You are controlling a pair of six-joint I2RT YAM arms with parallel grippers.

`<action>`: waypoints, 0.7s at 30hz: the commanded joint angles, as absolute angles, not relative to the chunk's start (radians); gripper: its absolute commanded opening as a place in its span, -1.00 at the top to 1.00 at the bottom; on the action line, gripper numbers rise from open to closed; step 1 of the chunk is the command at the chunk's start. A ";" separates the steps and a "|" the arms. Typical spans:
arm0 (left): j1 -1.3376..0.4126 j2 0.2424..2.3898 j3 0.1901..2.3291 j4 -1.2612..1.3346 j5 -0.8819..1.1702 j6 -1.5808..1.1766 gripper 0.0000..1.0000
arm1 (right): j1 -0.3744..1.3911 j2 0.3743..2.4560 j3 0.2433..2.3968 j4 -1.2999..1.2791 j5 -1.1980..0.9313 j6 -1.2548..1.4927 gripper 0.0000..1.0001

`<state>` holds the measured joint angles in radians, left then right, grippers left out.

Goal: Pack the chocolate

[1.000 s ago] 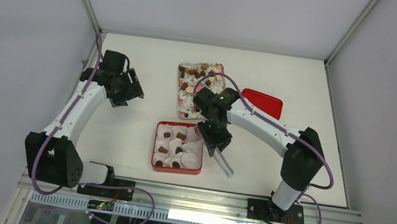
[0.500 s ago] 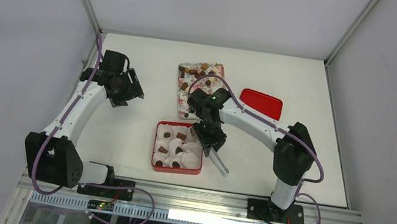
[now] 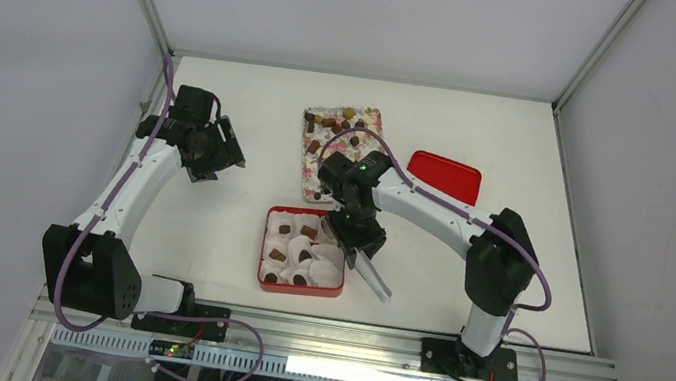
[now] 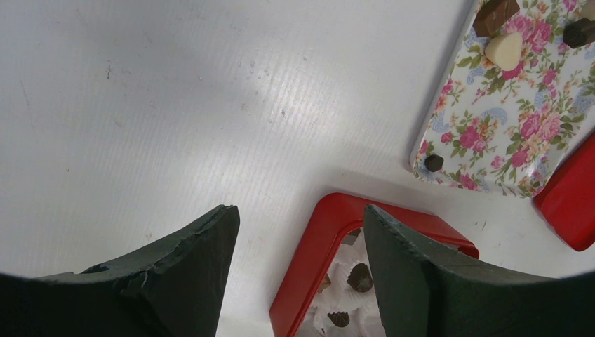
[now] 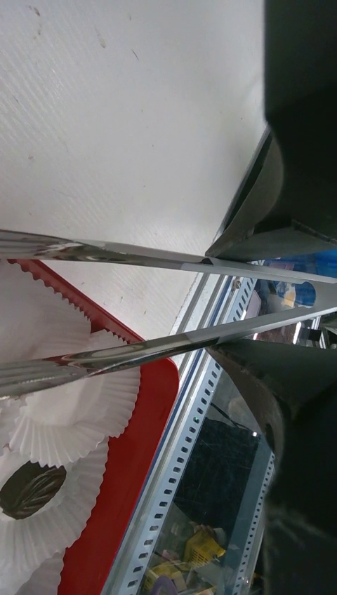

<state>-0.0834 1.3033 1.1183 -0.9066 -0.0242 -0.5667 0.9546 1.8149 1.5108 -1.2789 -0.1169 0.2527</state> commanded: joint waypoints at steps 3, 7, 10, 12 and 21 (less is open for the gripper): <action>-0.074 1.290 1.119 -0.874 -0.019 -0.568 -0.36 | 0.962 1.801 1.541 -1.293 -0.110 0.248 0.10; -0.074 1.288 1.117 -0.873 -0.021 -0.568 -0.36 | 0.962 1.784 1.563 -1.304 -0.102 0.247 0.17; -0.074 1.282 1.118 -0.873 -0.024 -0.565 -0.36 | 0.951 1.754 1.630 -1.334 -0.057 0.244 0.22; -0.074 1.280 1.120 -0.874 -0.026 -0.564 -0.36 | 0.911 1.731 1.682 -1.347 -0.046 0.236 0.25; -0.074 1.279 1.116 -0.874 -0.030 -0.566 -0.36 | 0.636 1.854 1.886 -1.336 -0.073 0.122 0.28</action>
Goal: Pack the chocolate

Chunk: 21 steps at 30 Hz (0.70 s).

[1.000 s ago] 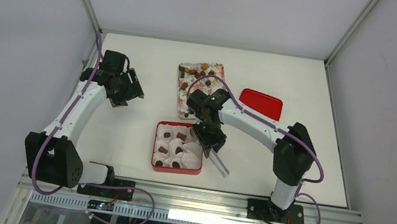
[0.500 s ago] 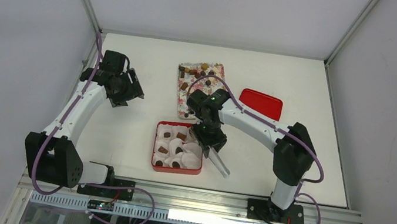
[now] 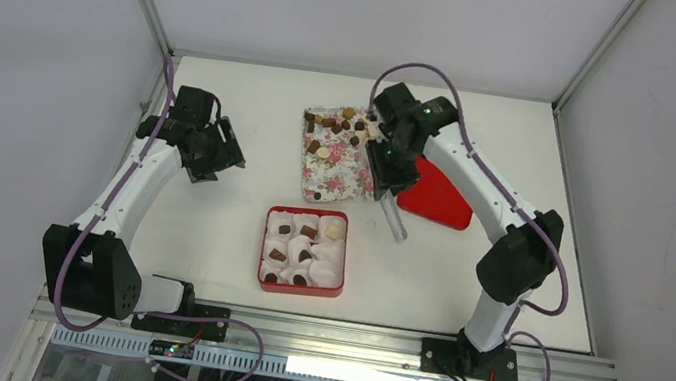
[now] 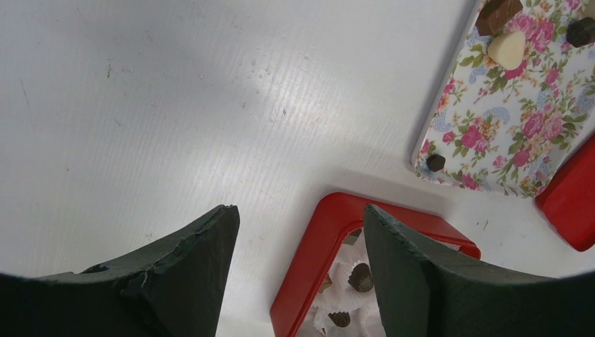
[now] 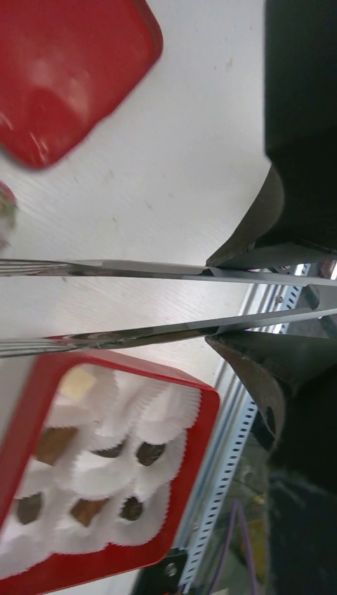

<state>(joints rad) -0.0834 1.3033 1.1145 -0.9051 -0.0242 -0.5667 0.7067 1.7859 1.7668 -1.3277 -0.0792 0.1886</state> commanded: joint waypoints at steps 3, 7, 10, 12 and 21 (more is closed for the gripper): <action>-0.073 1.274 1.114 -0.874 -0.035 -0.566 -0.36 | 0.597 1.971 2.018 -1.341 -0.069 0.115 0.29; -0.072 1.275 1.119 -0.875 -0.040 -0.563 -0.36 | 0.570 2.131 2.172 -1.360 -0.044 0.124 0.28; -0.072 1.279 1.118 -0.876 -0.042 -0.562 -0.36 | 0.563 2.227 2.271 -1.382 -0.052 0.124 0.26; -0.071 1.283 1.117 -0.876 -0.041 -0.564 -0.36 | 0.561 2.283 2.324 -1.401 -0.054 0.119 0.23; -0.071 1.298 1.118 -0.876 -0.040 -0.567 -0.36 | 0.561 2.404 2.373 -1.416 -0.042 0.103 0.17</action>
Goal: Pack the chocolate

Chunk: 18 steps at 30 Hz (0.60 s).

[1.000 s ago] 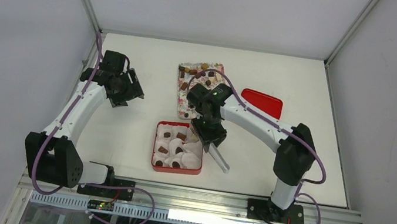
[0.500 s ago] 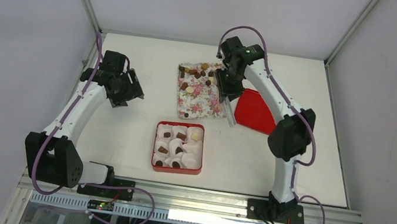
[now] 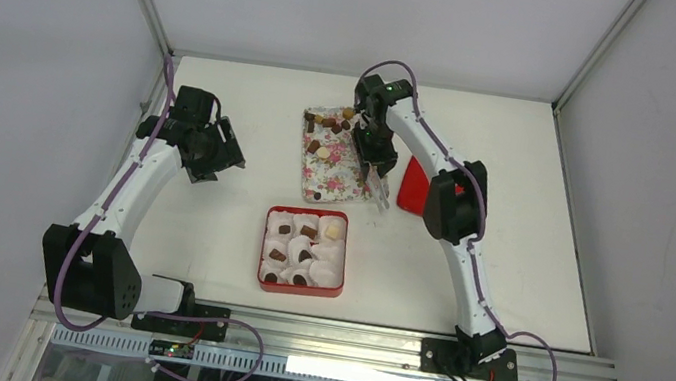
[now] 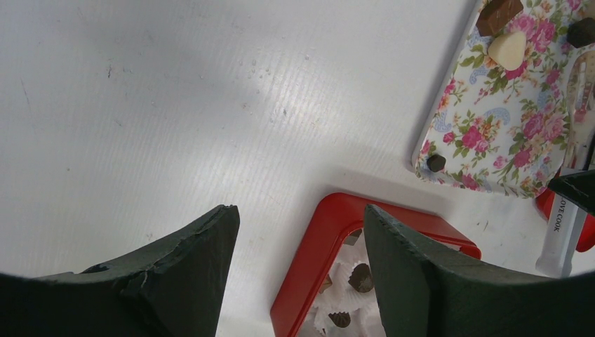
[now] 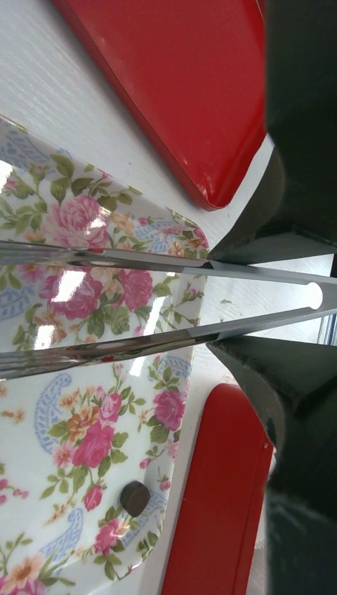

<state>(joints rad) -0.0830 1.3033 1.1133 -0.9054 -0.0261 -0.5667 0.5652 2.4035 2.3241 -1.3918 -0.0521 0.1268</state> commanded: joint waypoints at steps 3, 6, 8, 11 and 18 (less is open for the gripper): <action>-0.071 1.303 1.121 -0.876 -0.040 -0.568 -0.36 | 0.561 2.427 2.387 -1.410 -0.029 0.105 0.15; -0.069 1.304 1.123 -0.875 -0.041 -0.566 -0.36 | 0.561 2.446 2.417 -1.411 -0.032 0.109 0.13; -0.069 1.305 1.126 -0.877 -0.040 -0.566 -0.36 | 0.561 2.466 2.445 -1.415 -0.034 0.113 0.12; -0.069 1.307 1.129 -0.877 -0.041 -0.565 -0.36 | 0.561 2.499 2.498 -1.426 -0.035 0.113 0.12; -0.069 1.303 1.133 -0.880 -0.042 -0.565 -0.36 | 0.561 2.529 2.553 -1.421 -0.046 0.120 0.12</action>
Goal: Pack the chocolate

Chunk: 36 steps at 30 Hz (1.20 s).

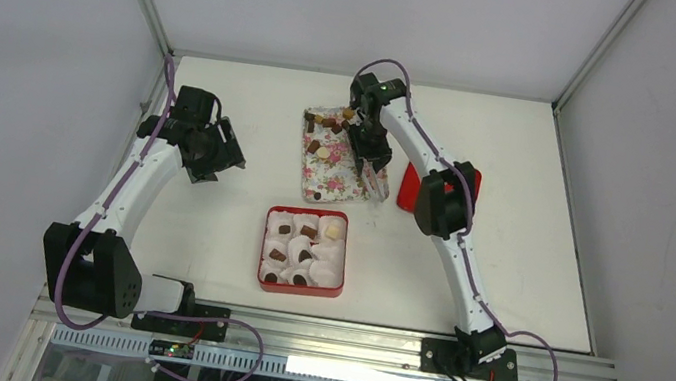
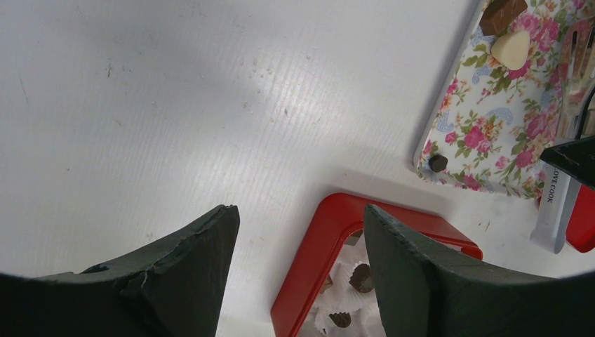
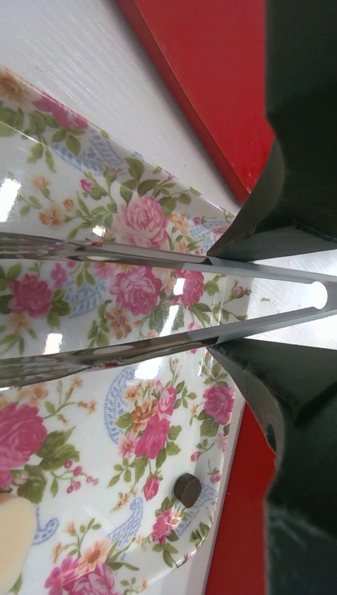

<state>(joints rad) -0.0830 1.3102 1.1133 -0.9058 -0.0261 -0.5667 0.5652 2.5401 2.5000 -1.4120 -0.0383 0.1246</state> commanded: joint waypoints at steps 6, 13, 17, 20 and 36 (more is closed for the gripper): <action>-0.069 1.302 1.133 -0.882 -0.041 -0.565 -0.36 | 0.562 2.508 2.526 -1.405 -0.043 0.121 0.41; -0.069 1.295 1.133 -0.885 -0.046 -0.565 -0.36 | 0.564 2.367 2.407 -1.384 -0.054 0.120 0.82; -0.068 1.280 1.140 -0.888 -0.051 -0.568 -0.36 | 0.571 2.188 2.214 -1.343 -0.122 0.097 0.90; -0.068 1.270 1.146 -0.888 -0.057 -0.568 -0.36 | 0.584 2.036 2.056 -1.327 -0.141 0.087 0.90; -0.067 1.278 1.124 -0.874 -0.038 -0.586 -0.36 | 0.899 1.585 1.486 -1.378 -0.290 0.151 0.81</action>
<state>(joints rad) -0.0765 1.3071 1.1137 -0.9058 -0.0330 -0.5766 0.8642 1.6516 1.5097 -1.3617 -0.2325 0.1188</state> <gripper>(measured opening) 0.680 0.321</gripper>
